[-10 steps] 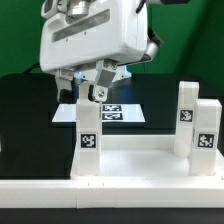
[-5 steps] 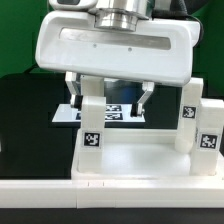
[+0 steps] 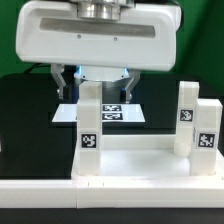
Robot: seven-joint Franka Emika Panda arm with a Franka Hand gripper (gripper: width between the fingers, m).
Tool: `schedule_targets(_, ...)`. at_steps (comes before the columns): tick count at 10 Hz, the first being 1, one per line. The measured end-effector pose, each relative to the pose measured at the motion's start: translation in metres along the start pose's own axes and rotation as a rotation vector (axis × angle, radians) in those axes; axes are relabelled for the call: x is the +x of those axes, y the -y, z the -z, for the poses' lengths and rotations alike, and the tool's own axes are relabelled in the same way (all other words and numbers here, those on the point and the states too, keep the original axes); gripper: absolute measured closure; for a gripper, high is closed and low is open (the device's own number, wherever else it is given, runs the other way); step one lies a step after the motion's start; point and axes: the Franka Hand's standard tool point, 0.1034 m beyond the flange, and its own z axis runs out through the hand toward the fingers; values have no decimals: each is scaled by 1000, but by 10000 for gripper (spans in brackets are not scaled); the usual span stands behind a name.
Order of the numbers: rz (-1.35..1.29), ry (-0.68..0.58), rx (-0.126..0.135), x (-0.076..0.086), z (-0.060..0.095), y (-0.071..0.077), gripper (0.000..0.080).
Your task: Assemble desk
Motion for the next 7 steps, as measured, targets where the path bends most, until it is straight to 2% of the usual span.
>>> schedule_targets(1,114,75,32,3,2,-7,150)
schedule_targets(2,114,78,35,8,2,-9,150)
schedule_targets(5,108,79,33,7,0,-11,150)
schedule_targets(7,46,99,33,5,-17,-20,150)
